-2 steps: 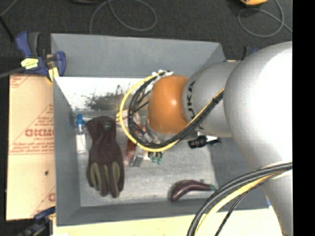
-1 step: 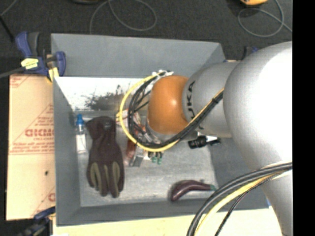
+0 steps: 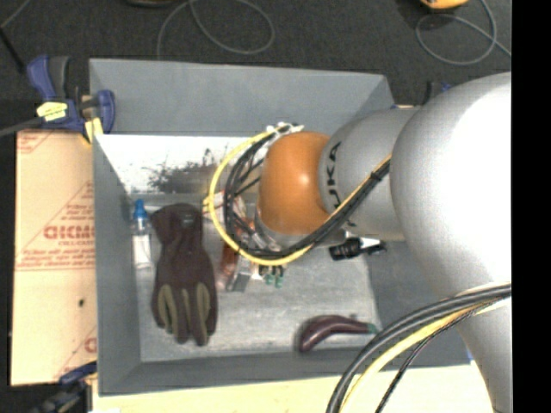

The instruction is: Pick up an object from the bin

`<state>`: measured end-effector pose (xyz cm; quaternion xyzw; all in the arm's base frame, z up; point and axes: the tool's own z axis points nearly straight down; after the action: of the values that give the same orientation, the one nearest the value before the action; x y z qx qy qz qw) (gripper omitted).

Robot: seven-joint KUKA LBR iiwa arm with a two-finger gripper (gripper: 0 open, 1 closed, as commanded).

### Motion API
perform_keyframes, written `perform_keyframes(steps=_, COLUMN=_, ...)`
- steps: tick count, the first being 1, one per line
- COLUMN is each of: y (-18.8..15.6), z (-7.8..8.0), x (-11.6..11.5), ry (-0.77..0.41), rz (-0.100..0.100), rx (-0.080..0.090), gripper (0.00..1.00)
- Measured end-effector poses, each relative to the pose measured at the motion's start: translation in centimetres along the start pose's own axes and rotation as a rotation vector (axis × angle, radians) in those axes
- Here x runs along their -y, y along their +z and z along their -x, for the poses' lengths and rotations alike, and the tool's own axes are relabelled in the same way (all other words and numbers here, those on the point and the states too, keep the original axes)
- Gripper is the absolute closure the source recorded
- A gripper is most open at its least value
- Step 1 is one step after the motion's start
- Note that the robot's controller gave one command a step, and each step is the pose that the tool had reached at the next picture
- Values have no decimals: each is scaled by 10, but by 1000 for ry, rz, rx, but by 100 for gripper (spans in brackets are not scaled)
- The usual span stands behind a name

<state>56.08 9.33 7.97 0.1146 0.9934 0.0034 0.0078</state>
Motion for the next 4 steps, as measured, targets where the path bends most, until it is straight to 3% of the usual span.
perform_keyframes(steps=4, y=0, z=0, x=0, ry=4, rz=0, rx=0, gripper=100)
